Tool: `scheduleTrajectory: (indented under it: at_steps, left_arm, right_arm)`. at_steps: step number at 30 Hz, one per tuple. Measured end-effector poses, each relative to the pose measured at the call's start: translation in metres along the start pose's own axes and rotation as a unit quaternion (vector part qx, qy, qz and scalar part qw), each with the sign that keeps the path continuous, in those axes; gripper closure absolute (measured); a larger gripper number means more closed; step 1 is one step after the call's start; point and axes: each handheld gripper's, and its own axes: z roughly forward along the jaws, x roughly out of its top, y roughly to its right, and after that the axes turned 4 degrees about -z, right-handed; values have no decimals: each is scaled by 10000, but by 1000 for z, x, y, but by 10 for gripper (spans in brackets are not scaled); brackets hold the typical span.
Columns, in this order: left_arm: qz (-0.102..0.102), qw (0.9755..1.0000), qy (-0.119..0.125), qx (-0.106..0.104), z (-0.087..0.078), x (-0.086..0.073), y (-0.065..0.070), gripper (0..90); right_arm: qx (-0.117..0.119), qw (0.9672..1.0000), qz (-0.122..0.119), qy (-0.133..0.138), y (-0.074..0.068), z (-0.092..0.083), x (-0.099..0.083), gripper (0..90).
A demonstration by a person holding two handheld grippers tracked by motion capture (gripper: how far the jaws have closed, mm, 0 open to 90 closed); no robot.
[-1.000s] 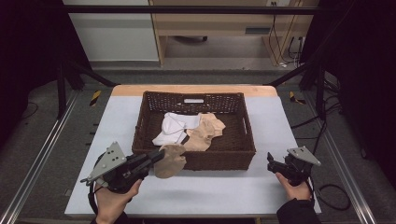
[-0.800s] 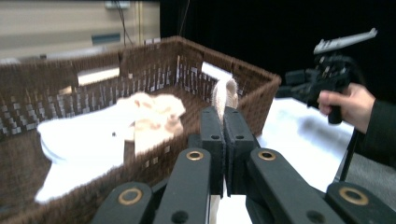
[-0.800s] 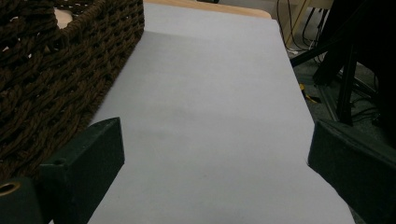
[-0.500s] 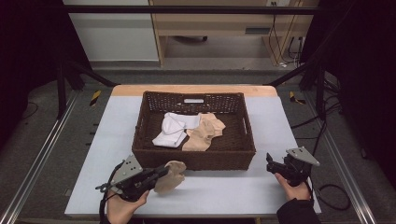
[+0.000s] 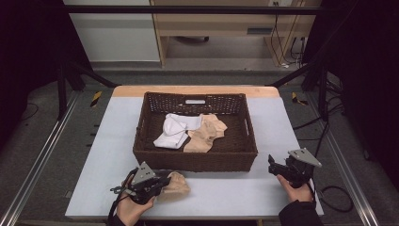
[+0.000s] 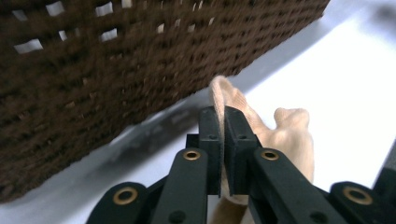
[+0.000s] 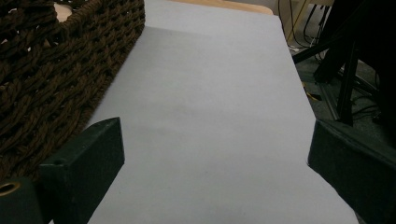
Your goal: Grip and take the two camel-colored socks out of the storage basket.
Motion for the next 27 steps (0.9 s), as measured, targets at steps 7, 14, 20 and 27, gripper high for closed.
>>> scheduleTrajectory:
  at_steps: [7,14,20,27]
  left_arm:
    - [-155,9992,343,152,-8,3,-6,637]
    - [-270,9973,645,226,-20,9,-9,513]
    - [-204,9949,977,138,-35,26,-3,505]
    - [-43,9898,1417,105,-48,62,2,494]
  right_arm:
    - [23,10000,22,-14,1,1,0,41]
    - [96,9999,27,44,3,0,2,35]
    - [102,9999,29,62,3,-1,2,32]
    - [58,10000,74,28,6,1,1,34]
